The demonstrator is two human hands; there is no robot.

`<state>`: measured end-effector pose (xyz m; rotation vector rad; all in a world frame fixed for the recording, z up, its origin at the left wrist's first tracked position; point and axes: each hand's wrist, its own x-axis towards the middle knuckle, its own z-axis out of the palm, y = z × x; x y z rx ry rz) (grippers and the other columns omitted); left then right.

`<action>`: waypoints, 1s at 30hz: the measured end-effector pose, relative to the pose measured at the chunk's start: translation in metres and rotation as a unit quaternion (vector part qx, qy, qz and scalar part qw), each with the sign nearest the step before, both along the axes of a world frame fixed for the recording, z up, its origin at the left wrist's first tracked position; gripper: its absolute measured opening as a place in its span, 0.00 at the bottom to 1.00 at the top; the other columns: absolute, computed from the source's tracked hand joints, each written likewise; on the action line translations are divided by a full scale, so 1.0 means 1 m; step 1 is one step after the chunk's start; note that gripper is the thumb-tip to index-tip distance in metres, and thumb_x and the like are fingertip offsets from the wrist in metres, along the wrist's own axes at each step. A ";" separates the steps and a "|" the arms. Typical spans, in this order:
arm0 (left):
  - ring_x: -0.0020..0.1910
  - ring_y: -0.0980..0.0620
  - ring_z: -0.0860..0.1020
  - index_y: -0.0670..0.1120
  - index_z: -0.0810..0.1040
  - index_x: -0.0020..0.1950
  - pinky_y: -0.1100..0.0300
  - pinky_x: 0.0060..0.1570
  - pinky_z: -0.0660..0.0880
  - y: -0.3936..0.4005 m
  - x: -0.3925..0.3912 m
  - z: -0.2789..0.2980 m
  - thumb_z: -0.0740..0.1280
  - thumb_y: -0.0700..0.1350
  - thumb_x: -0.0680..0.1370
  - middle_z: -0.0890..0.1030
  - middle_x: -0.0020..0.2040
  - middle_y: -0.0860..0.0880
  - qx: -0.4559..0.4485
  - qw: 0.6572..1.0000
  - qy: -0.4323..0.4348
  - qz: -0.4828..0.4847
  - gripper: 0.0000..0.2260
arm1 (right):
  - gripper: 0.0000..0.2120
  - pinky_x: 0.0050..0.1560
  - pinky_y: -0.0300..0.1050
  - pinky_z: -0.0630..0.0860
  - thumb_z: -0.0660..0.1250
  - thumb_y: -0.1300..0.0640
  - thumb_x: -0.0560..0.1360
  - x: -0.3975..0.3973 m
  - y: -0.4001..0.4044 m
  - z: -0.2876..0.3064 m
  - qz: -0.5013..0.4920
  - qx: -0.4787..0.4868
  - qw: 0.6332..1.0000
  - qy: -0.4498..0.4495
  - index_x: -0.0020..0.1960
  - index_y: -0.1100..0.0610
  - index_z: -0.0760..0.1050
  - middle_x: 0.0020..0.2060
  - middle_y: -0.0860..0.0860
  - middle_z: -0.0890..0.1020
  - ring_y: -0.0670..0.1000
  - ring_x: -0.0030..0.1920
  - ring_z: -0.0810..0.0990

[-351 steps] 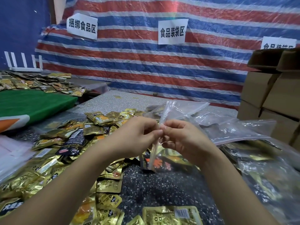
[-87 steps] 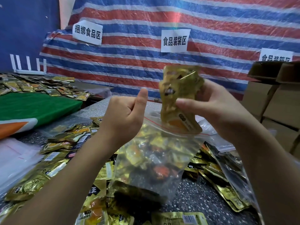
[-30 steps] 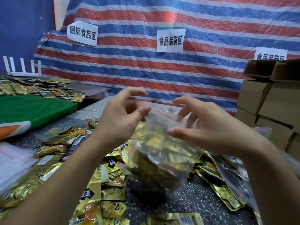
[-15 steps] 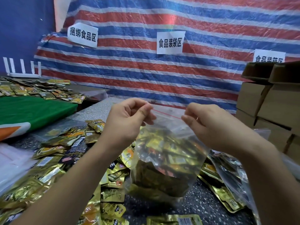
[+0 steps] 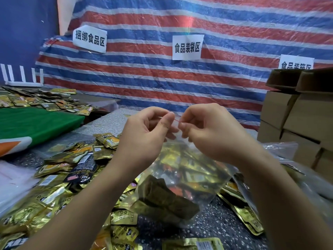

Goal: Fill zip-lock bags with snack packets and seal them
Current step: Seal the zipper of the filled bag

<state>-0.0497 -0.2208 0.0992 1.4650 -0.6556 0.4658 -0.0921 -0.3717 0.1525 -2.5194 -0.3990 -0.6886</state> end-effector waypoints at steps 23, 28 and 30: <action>0.33 0.57 0.80 0.47 0.82 0.44 0.66 0.34 0.74 0.000 -0.002 0.000 0.65 0.43 0.81 0.81 0.35 0.51 0.042 0.998 -0.043 0.025 0.08 | 0.06 0.36 0.39 0.75 0.70 0.53 0.78 -0.003 0.004 0.002 0.008 0.032 0.999 0.018 0.42 0.50 0.79 0.34 0.45 0.82 0.43 0.35 0.79; 0.33 0.55 0.80 0.48 0.81 0.43 0.59 0.34 0.76 0.001 -0.003 0.001 0.65 0.43 0.81 0.82 0.35 0.50 0.056 0.996 -0.057 0.038 0.08 | 0.07 0.37 0.42 0.78 0.69 0.52 0.78 -0.001 0.005 0.002 0.006 0.029 1.000 0.007 0.42 0.50 0.80 0.34 0.45 0.82 0.43 0.36 0.80; 0.33 0.56 0.80 0.47 0.81 0.43 0.61 0.33 0.76 0.001 -0.003 0.001 0.66 0.42 0.80 0.82 0.35 0.50 0.063 0.995 -0.067 0.045 0.08 | 0.07 0.36 0.41 0.76 0.70 0.52 0.78 0.000 0.005 0.001 0.000 0.022 1.000 -0.002 0.41 0.50 0.79 0.34 0.44 0.82 0.43 0.36 0.80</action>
